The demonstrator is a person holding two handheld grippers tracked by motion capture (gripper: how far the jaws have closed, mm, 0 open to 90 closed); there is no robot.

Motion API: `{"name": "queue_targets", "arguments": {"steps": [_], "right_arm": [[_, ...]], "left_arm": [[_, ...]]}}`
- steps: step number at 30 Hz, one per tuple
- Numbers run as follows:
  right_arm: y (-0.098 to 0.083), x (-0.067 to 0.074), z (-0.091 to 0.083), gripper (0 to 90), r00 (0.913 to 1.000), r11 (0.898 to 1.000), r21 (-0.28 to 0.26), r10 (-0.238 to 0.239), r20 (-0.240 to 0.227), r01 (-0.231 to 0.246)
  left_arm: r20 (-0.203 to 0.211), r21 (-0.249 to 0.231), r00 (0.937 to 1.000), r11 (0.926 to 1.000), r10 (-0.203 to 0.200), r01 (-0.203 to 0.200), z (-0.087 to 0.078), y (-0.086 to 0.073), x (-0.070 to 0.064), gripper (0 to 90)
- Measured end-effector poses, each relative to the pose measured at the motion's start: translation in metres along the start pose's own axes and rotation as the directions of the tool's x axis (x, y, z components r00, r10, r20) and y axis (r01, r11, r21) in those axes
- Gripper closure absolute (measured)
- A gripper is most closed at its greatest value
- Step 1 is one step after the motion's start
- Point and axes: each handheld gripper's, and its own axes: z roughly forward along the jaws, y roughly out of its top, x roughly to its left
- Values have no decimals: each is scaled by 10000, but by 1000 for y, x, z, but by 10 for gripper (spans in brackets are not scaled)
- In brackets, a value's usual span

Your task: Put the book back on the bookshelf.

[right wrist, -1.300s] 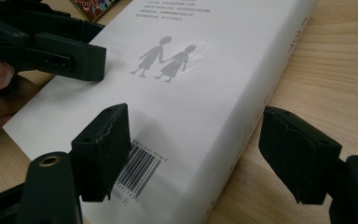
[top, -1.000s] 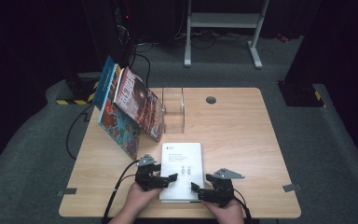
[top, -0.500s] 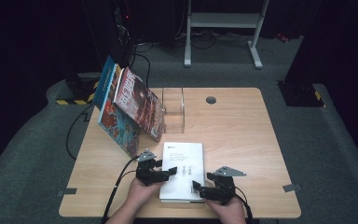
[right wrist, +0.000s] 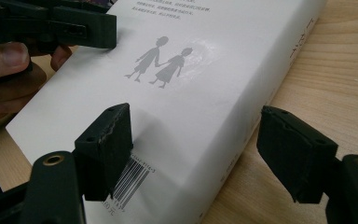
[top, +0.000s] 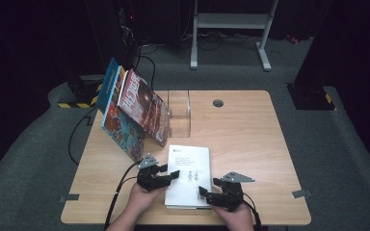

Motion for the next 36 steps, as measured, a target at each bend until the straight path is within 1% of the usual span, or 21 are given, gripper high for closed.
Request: {"name": "queue_targets", "arguments": {"steps": [2, 6, 9, 10, 12, 15, 17, 18, 22, 23, 24, 27, 29, 30, 31, 36], "right_arm": [[0, 0, 0, 271, 10000, 10000, -9, 13, -14, -13], [1, -2, -2, 289, 9999, 9999, -102, -35, 138, 36], [3, -6, -2, 292, 9998, 9998, -158, 118, 180, -115], [4, -6, -2, 292, 9998, 9999, -153, 83, 173, -80], [5, -8, -1, 294, 9997, 9998, -145, 144, 194, -141], [10, -10, 1, 294, 9997, 9999, -103, 95, 208, -93], [14, -13, 2, 292, 9997, 9999, -70, 99, 222, -97], [16, -15, 4, 291, 9997, 9999, -18, 162, 171, -162], [24, -21, 10, 283, 9999, 9999, 73, 114, 74, -115], [25, -22, 12, 278, 9997, 9997, 78, 247, 33, -247], [26, -24, 13, 273, 9996, 9996, 87, 283, 3, -283], [28, -30, 19, 238, 9976, 9982, 146, 593, -368, -588], [29, -32, 22, 219, 9955, 9968, 165, 787, -538, -779], [29, -33, 22, 213, 9946, 9962, 188, 856, -589, -847], [29, -33, 22, 207, 9940, 9958, 212, 905, -616, -894], [28, -34, 22, 204, 9925, 9951, 180, 987, -717, -976]], "left_arm": [[17, -47, 9999, 9999, 154, -154, -1, 0, 1, 458], [76, -99, 9997, 9997, 240, -240, -1, 0, 1, 464], [90, -231, 9993, 9991, 371, -368, -3, 0, 1, 478], [94, -265, 9992, 9989, 388, -385, -4, 0, 0, 481], [70, -271, 9989, 9986, 467, -465, -4, 0, 0, 483], [40, -296, 9984, 9980, 558, -557, -4, 0, -1, 484], [56, -430, 9976, 9967, 694, -691, -5, 0, -2, 486], [53, -464, 9975, 9965, 698, -695, -5, 0, -2, 488], [21, -617, 9949, 9930, 1006, -1003, -7, 1, -4, 493], [20, -649, 9950, 9930, 994, -991, -7, 1, -4, 495], [16, -665, 9949, 9927, 1009, -1005, -7, 1, -5, 497], [7, -753, 9931, 9903, 1172, -1168, -8, 1, -5, 499], [4, -835, 9913, 9879, 1314, -1309, -9, 2, -7, 505], [6, -856, 9914, 9878, 1309, -1304, -9, 2, -7, 506], [-11, -893, 9903, 9863, 1389, -1384, -10, 2, -7, 507], [-18, -1032, 9885, 9832, 1511, -1505, -11, 2, -9, 515]]}}
